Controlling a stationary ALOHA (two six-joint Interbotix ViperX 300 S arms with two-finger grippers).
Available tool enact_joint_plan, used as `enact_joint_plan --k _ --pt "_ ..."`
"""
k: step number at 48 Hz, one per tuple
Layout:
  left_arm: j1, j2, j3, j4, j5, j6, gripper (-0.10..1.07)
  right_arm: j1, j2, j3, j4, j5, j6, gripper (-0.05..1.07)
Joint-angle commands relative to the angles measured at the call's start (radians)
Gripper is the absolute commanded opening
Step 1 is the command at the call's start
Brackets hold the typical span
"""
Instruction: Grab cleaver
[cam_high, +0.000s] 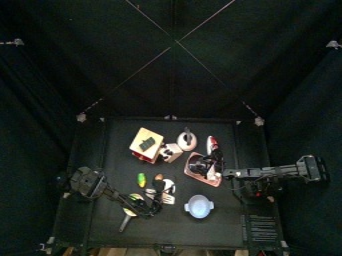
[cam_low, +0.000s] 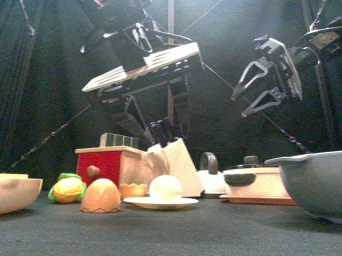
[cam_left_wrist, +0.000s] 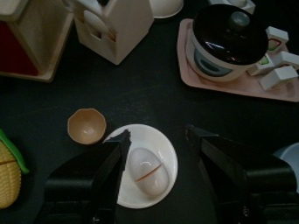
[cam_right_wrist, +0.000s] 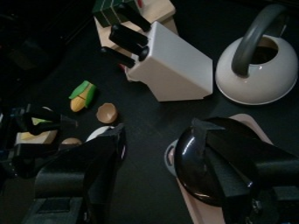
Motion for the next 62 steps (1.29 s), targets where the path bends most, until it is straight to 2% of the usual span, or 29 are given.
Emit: enact_joint_plan --k 1,7,14,21,27,32,36,45,50,57,62 --pt "0.031 -0.098 0.02 0.037 -0.014 0.048 0.89 0.003 -0.011 -0.009 -0.003 -0.002 0.0 0.94" --pt "0.081 -0.175 0.052 0.11 -0.083 0.158 0.89 0.002 -0.011 -0.008 -0.005 0.0 0.0 0.94" --pt "0.161 -0.245 0.069 0.127 -0.255 0.29 0.89 -0.005 -0.011 -0.006 -0.002 0.0 0.002 0.94" --pt "0.235 -0.293 0.097 0.089 -0.5 0.428 0.89 -0.006 -0.011 -0.008 -0.002 0.0 0.002 0.93" --pt "0.311 -0.354 0.143 0.006 -0.721 0.534 0.89 -0.008 -0.009 -0.006 0.0 0.003 0.003 0.93" --pt "0.371 -0.413 0.19 -0.044 -0.85 0.614 0.89 -0.015 -0.006 -0.006 0.005 0.003 0.005 0.93" --pt "0.416 -0.466 0.23 -0.041 -0.933 0.695 0.89 -0.02 -0.002 -0.006 0.011 0.003 0.005 0.93" --pt "0.5 -0.586 0.282 -0.015 -0.954 0.891 0.89 -0.032 0.002 -0.003 0.025 0.003 0.005 0.93" --pt "0.554 -0.627 0.287 -0.026 -0.946 0.957 0.89 -0.038 0.002 -0.002 0.037 0.003 0.006 0.94" --pt "0.638 -0.63 0.299 -0.069 -0.899 1.02 0.89 -0.051 0.003 -0.002 0.055 0.005 0.005 0.93" --pt "0.65 -0.611 0.316 -0.077 -0.885 1.058 0.89 -0.051 0.005 0.0 0.051 0.003 0.005 0.93"
